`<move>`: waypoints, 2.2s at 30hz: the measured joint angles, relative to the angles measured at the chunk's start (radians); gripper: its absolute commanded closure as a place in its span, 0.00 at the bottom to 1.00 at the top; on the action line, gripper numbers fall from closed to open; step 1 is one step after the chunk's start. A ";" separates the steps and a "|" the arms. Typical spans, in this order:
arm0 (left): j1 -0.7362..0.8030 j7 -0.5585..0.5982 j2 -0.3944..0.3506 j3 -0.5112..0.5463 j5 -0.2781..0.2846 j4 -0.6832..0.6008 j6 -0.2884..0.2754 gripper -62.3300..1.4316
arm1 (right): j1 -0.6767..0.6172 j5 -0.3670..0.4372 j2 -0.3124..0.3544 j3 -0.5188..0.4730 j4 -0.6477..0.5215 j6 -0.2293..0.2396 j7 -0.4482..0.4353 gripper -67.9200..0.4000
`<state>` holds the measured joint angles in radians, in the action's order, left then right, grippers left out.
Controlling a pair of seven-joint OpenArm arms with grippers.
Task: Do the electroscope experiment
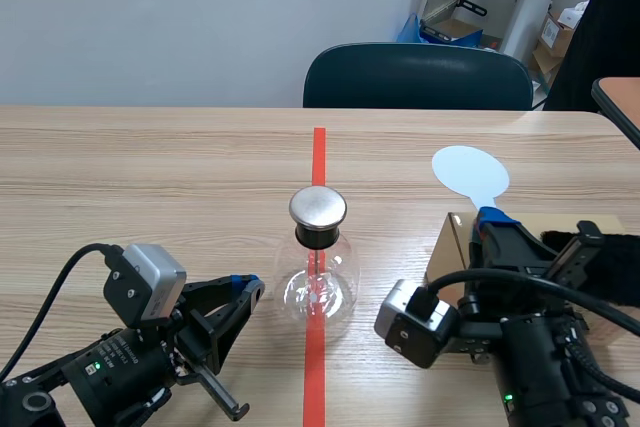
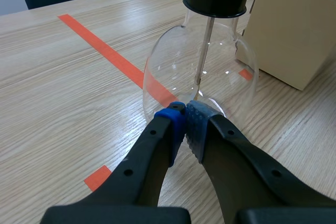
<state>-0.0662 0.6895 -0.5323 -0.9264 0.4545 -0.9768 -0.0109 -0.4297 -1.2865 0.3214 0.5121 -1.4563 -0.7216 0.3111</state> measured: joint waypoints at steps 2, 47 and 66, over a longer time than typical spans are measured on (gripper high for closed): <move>0.000 0.000 0.000 0.000 0.000 0.000 0.000 0.92 | 0.000 0.000 0.000 0.000 0.000 0.000 0.035 0.97; 0.000 0.000 0.000 0.000 0.000 0.000 0.000 0.92 | 0.000 -0.005 0.000 0.000 0.000 0.000 -0.490 0.97; 0.000 0.000 0.000 0.000 0.000 0.000 0.000 0.92 | 0.000 0.000 0.000 0.000 0.000 0.000 0.013 0.97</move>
<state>-0.0662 0.6895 -0.5323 -0.9264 0.4545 -0.9768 -0.0109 -0.4297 -1.2861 0.3214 0.5121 -1.4563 -0.7219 0.3237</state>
